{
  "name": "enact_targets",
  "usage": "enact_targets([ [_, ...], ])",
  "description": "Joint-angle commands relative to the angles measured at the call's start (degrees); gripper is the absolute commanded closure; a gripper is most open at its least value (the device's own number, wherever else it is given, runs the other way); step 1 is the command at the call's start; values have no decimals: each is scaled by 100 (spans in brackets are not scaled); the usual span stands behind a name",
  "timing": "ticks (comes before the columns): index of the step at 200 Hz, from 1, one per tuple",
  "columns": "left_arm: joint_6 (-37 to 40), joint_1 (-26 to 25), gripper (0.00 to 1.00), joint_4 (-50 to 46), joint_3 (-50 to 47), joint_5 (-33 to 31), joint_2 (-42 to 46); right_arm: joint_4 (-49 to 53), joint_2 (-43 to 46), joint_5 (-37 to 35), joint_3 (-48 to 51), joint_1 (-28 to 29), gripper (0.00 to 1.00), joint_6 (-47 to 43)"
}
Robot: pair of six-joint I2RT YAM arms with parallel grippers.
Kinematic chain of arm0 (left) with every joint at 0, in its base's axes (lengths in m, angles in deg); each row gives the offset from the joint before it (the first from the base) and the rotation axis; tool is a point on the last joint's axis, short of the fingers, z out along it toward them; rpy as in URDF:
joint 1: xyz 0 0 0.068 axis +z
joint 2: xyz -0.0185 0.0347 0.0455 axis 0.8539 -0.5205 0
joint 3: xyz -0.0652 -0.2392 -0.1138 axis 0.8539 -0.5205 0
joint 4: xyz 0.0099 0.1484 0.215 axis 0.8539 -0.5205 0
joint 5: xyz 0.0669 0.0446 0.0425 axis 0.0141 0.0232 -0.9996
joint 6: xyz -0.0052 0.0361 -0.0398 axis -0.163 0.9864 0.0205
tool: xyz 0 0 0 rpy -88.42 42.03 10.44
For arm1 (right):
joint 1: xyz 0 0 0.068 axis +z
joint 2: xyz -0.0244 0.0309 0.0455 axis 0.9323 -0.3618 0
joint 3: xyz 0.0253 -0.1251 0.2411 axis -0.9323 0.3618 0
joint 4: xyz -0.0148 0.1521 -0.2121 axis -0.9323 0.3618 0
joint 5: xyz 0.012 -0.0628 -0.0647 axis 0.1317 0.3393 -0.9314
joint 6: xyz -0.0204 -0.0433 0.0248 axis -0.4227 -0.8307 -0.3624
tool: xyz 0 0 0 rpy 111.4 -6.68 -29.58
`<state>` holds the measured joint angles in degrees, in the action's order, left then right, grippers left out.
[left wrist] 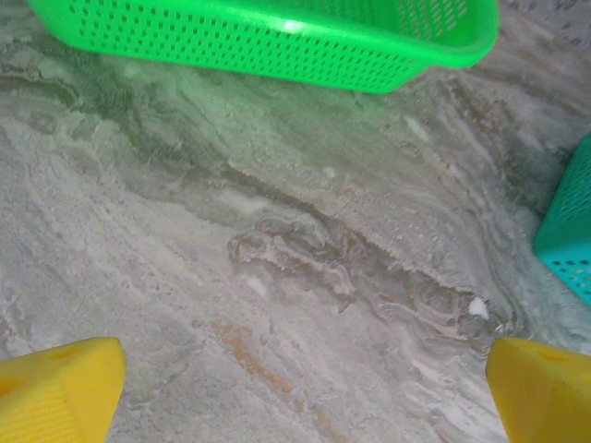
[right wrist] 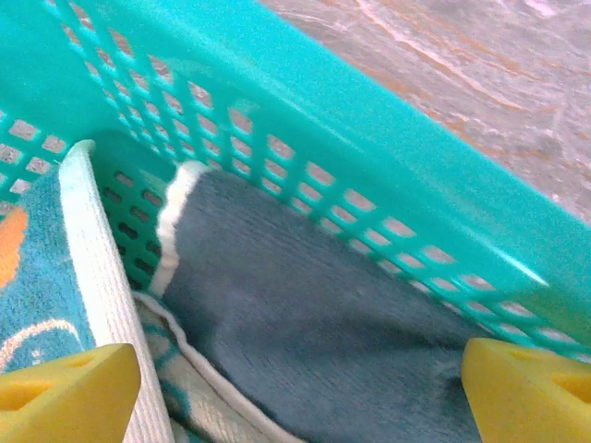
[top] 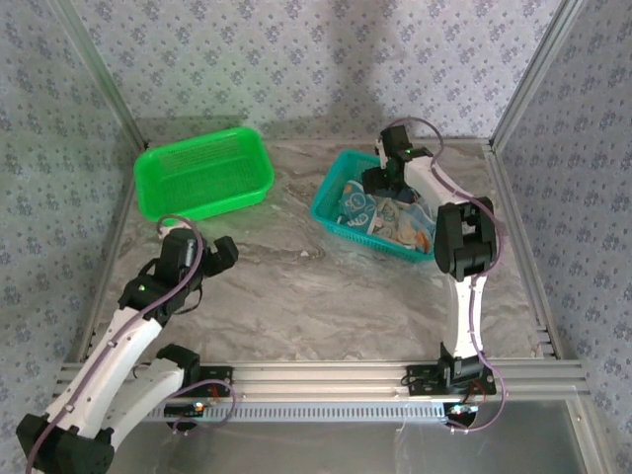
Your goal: Fold and stack the towels
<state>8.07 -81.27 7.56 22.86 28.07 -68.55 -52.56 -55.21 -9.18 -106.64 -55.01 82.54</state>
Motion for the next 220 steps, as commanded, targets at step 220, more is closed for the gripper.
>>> enact_targets([
  [220,-7,-72,0,21,78,34,-90,117,-256,346,892,-1745,30,2154],
])
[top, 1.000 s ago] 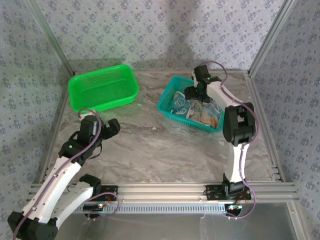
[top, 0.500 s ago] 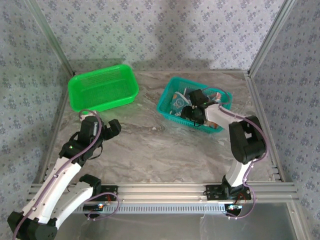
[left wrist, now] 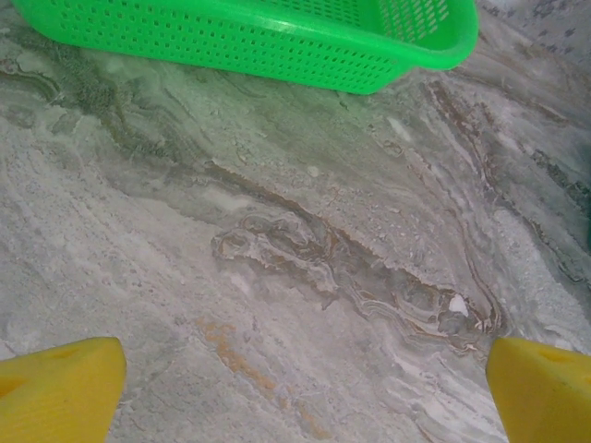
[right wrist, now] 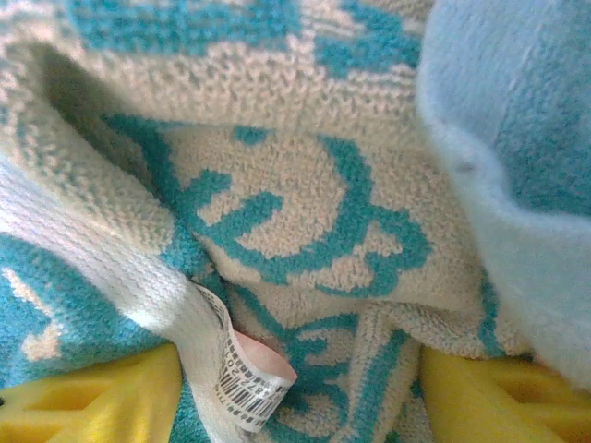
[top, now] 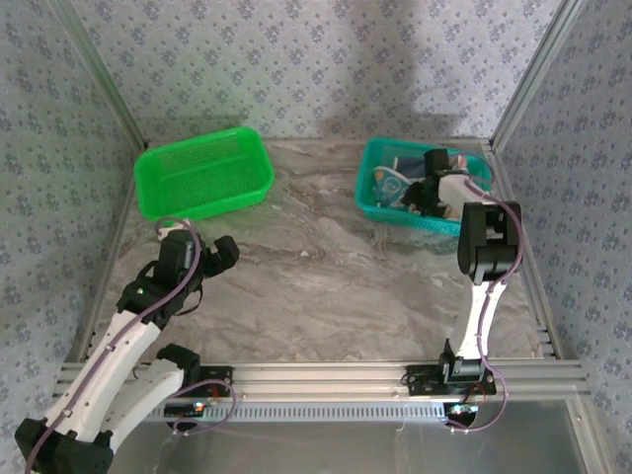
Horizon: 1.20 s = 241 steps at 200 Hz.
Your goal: Fold and stack the towels
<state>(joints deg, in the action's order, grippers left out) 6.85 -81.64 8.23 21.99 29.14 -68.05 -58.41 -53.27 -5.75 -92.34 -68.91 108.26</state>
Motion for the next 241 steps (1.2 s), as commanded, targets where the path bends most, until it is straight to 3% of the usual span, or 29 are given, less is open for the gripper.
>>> enact_targets([
  [1,120,-36,0,-48,177,-76,-150,714,-464,8,-570,-365,30,-421],
  [47,211,-37,0,-45,363,-15,-386,1072,-569,-52,-1429,-636,25,-883],
  [104,243,-31,0,55,347,67,-529,555,218,-439,-1139,-247,26,-866],
  [180,303,-35,0,119,371,88,-627,1092,-991,-425,-2179,-127,32,-823],
  [204,309,-37,0,111,389,82,-638,1215,-1232,-362,-2352,-101,49,-823],
  [219,310,-33,0,101,398,67,-637,1241,-1163,-399,-2321,-71,69,-839],
  [241,309,-37,0,131,399,76,-636,1149,-772,-644,-2124,-8,90,-870],
])
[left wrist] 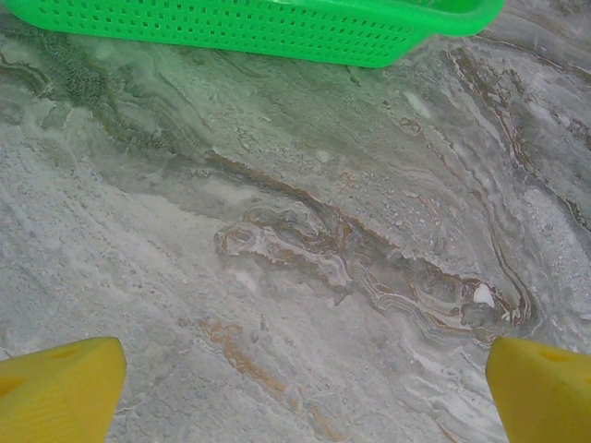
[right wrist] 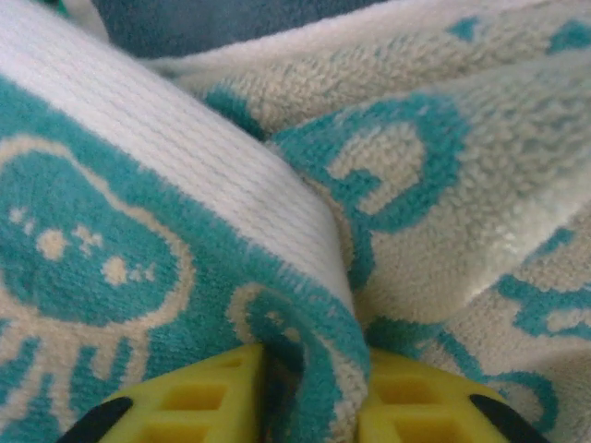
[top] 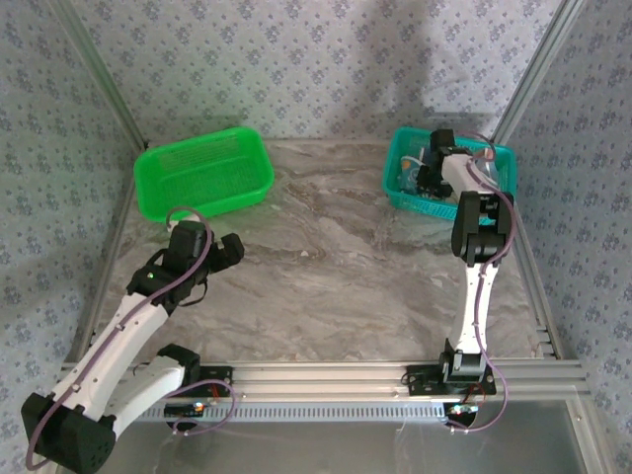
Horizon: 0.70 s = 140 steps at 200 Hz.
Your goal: Fold and stack the towels
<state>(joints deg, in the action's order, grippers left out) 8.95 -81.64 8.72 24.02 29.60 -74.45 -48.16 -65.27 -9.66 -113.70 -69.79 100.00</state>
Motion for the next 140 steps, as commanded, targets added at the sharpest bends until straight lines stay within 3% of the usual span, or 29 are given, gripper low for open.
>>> enact_targets([
  [1,95,-37,0,86,195,36,5,122,457,-263,21,80,90,-45],
  [13,86,-37,0,111,204,50,-3,95,744,-433,96,108,100,-49],
  [45,74,-36,0,116,214,93,14,15,1579,-963,248,204,100,-49],
  [140,85,-42,0,71,295,94,176,-245,3345,-1470,433,721,100,-381],
])
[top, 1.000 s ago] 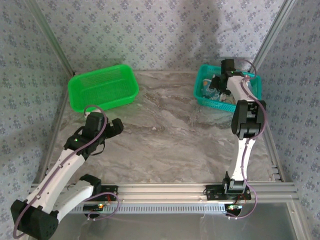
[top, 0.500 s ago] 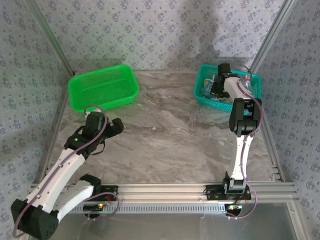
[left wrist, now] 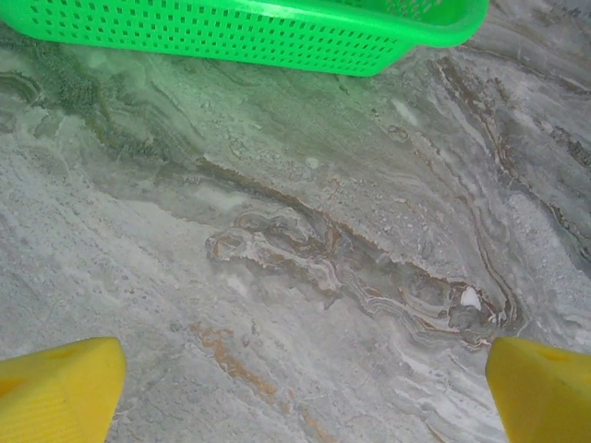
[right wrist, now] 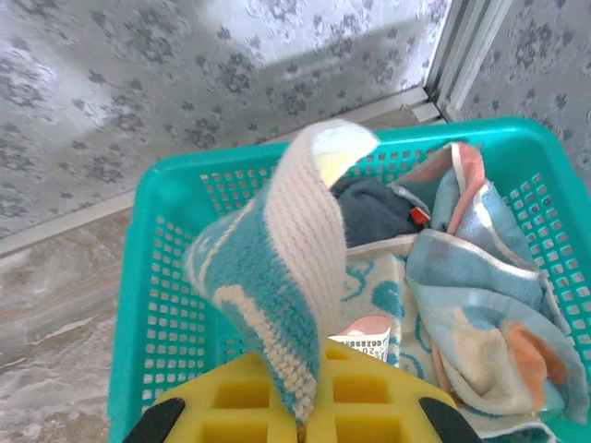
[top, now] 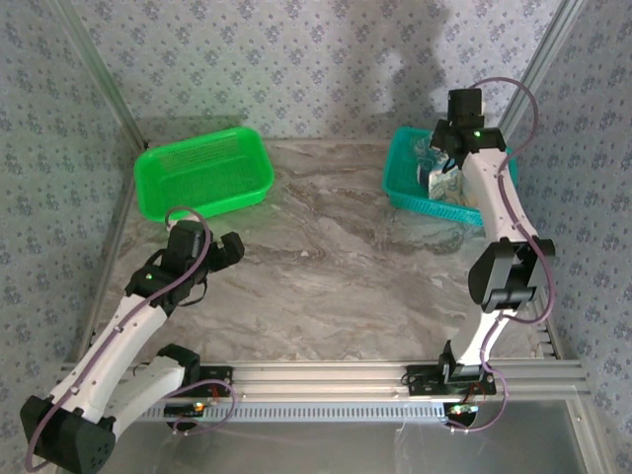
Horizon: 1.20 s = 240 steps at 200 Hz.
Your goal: Fold and stack the towels
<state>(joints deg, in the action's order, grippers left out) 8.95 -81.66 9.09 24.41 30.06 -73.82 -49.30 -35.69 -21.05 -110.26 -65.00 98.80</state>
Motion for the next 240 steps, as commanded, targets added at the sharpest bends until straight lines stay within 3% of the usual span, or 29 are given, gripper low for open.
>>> enact_targets([
  [1,84,-42,0,34,259,48,116,-142,404,-344,86,257,100,-273],
  [66,74,-42,0,42,261,57,196,8,811,-515,-892,612,100,-571],
  [132,83,-40,0,43,270,37,281,-607,1632,-568,-1375,1834,100,-1144],
  [162,73,-44,0,22,247,16,390,-544,1881,-245,-1640,2490,100,-1069],
  [200,65,-42,0,-1,214,-37,505,-621,2097,140,-1327,3360,100,-698],
  [240,61,-43,0,-44,131,-67,617,-1057,2358,663,351,3603,100,112],
])
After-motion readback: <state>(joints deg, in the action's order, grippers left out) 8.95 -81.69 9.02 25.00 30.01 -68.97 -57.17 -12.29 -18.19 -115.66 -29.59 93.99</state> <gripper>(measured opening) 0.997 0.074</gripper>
